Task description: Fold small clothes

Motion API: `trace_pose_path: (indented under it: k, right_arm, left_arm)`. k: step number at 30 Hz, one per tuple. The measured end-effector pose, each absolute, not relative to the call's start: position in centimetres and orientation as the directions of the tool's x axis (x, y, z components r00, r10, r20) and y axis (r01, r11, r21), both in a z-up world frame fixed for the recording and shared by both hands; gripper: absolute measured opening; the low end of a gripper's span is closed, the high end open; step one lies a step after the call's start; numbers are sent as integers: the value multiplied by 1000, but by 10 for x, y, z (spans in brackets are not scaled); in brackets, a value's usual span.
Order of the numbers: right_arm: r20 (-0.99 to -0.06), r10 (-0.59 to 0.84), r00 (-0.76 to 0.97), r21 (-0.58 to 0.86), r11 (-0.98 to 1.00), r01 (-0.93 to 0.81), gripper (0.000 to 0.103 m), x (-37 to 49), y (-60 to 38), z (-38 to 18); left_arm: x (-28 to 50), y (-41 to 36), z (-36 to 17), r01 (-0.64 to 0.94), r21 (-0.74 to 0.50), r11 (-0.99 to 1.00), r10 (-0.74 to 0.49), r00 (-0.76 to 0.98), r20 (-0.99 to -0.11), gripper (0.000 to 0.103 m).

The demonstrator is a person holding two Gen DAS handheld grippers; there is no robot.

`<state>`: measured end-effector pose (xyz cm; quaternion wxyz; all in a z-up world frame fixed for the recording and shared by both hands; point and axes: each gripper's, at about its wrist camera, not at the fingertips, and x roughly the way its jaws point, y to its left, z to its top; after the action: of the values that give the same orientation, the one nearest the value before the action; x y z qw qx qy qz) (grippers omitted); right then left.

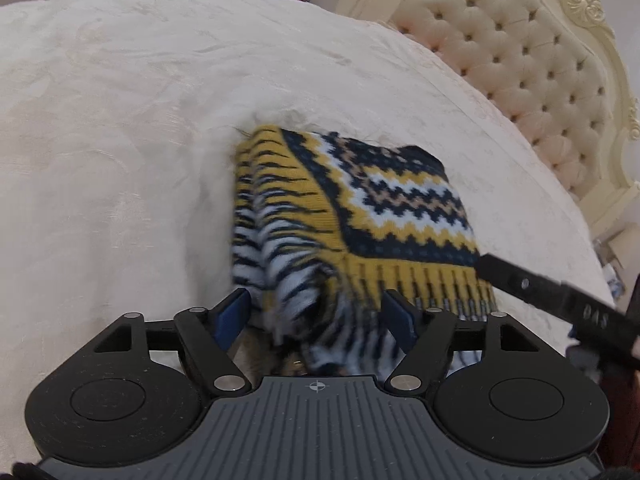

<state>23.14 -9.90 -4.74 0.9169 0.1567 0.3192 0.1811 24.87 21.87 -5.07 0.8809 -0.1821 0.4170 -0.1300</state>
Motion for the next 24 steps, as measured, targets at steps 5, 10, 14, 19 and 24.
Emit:
trace_pose_path:
  k: [5,10,14,19,24]
  right_arm:
    - [-535,436,723,476,863,-168,82,259,-117,-56]
    - [-542,481,689,564,816,-126,84,283,-129,-72]
    - [-534,534,655,621,774,-125,84,298,-130,-89]
    - [-469,603,645,717,686,-120,88,308,-131,-110]
    - [-411,635,654,761,634,-137,91,313,-131,-121]
  left_arm:
    - [253,236,-57,8,-487,873,-390,609,-690,71]
    - [255,231,-62,25,-504,863,-427,570,-702,73]
    - [257,226,-70,36,-545,838,-478,530,-700,76]
    - [259,222,-76,37,-563,826,-497,519,-695,81]
    - [261,211,-75,51,-537,842,-481,522,-705,86]
